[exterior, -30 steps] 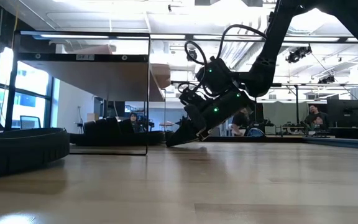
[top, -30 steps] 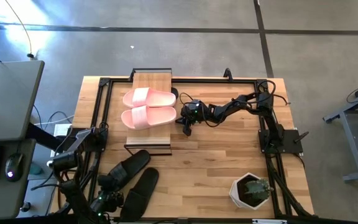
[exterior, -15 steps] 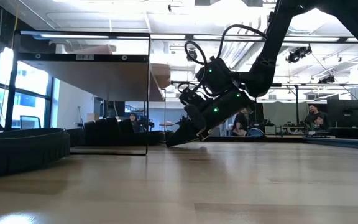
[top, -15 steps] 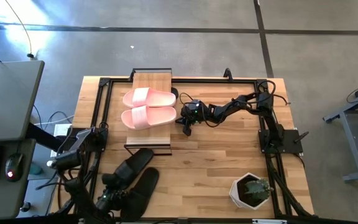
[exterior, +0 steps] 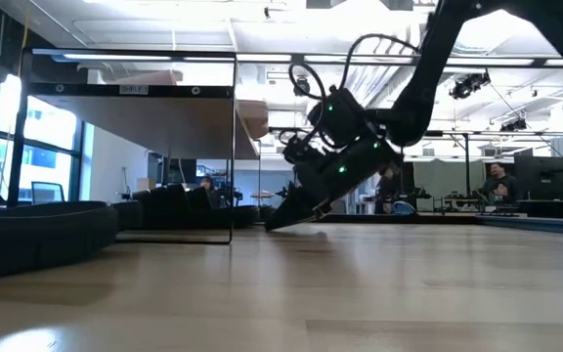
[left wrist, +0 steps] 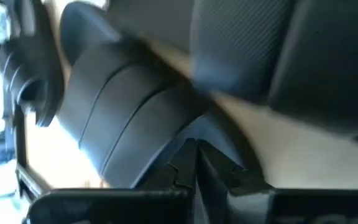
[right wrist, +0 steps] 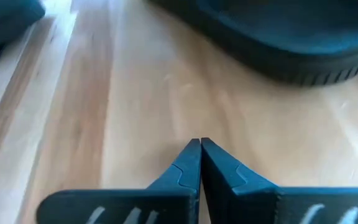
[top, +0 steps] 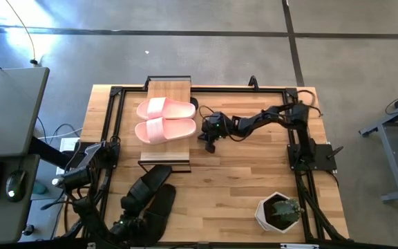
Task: Pick and place slides into the shelf
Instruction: Put the black slide under the shelf
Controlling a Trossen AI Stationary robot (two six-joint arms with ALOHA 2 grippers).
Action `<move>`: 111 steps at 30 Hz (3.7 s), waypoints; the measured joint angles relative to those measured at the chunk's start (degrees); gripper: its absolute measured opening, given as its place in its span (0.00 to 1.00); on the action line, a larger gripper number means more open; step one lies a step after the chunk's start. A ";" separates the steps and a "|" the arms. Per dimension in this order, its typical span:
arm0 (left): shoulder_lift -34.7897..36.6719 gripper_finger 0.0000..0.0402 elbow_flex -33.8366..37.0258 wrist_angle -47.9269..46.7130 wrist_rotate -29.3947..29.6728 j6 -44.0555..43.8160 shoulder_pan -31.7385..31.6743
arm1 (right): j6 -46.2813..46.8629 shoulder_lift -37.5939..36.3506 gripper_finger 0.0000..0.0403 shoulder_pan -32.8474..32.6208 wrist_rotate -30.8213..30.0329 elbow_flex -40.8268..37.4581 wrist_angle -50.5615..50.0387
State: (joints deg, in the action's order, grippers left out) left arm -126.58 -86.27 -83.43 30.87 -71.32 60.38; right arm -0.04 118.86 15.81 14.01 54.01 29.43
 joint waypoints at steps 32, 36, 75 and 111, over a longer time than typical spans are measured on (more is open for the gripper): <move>0.04 0.00 -3.35 -5.28 -4.82 1.89 0.00 | -0.36 -13.57 0.42 -31.72 6.19 10.30 -10.31; 0.04 0.00 -3.74 -5.38 -5.34 1.93 0.02 | -2.83 -7.76 0.45 -32.56 6.50 16.31 -11.94; 45.55 0.00 22.51 48.94 13.54 24.87 3.02 | -5.14 7.29 0.37 -34.25 11.30 33.06 -14.98; 56.22 0.00 31.62 52.43 12.77 25.87 2.99 | -6.29 25.31 0.37 -34.25 12.68 56.92 -29.55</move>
State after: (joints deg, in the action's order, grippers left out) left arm -70.37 -54.65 -31.00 43.64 -45.45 63.37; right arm -6.32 144.17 -18.44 26.69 110.93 -0.13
